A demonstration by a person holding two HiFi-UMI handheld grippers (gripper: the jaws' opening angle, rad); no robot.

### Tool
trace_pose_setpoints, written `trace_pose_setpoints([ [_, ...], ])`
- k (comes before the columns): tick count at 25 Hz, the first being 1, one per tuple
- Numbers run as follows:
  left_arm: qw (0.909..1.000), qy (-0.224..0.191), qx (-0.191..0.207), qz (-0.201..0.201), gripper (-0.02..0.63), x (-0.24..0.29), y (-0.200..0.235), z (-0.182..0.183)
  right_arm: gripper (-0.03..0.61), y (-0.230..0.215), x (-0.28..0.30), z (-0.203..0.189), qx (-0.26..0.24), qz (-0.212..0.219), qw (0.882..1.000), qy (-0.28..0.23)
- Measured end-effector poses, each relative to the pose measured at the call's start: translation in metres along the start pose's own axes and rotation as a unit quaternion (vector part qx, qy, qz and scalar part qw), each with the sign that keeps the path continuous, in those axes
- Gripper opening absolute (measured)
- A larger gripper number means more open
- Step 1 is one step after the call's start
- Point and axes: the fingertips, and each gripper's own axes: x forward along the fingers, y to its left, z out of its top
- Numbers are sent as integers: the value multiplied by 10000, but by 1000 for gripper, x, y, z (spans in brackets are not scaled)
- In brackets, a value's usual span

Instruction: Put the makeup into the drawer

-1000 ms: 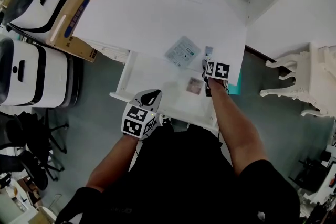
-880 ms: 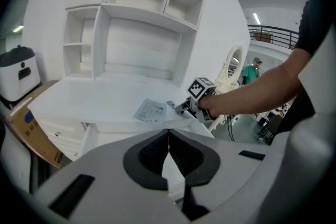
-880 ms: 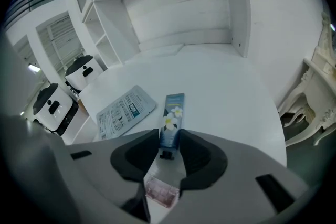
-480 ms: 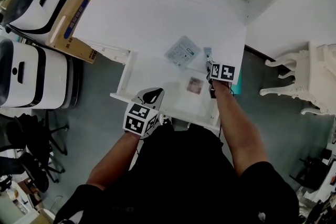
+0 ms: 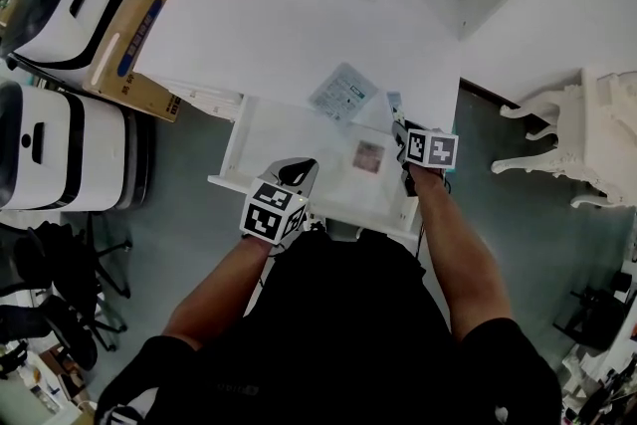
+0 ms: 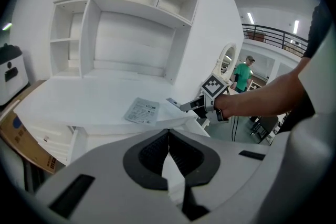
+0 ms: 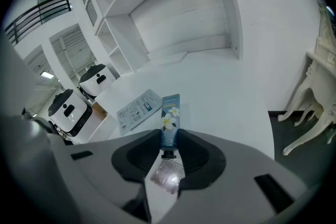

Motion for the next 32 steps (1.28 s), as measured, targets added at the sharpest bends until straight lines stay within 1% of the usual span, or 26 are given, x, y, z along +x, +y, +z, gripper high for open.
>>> trace_pose_setpoints([
  [4,9999,85,8,-82,11,7,-2,-2,123,10,-16,-17,-312,193,9993,52],
  [8,9998,118,73,-164,11,12,-8,0,123,22,-31,-40,-901,394,9950,167],
  [11,9996,153,112,-224,11,17,-13,-2,123,32,-39,-63,-1425,519,9879,332],
  [14,9994,205,138,-256,11,20,-16,-4,123,43,-39,-91,-2024,682,9748,637],
  [17,9992,227,170,-283,11,20,-20,-4,123,52,-32,-124,-2611,897,9549,1096],
  [20,9991,251,204,-281,11,18,-22,-6,123,54,-20,-157,-3134,1057,9302,1591],
  [24,9992,293,177,-212,11,14,-18,-9,123,57,0,-190,-3926,1269,8865,2097],
  [28,9994,289,122,-143,11,10,-17,-11,123,63,13,-209,-4549,1402,8473,2355],
  [30,9995,287,93,-109,11,8,-16,-12,123,64,19,-214,-4759,1420,8331,2435],
  [32,9995,288,66,-66,11,6,-15,-13,123,60,25,-219,-4857,1365,8252,2539],
])
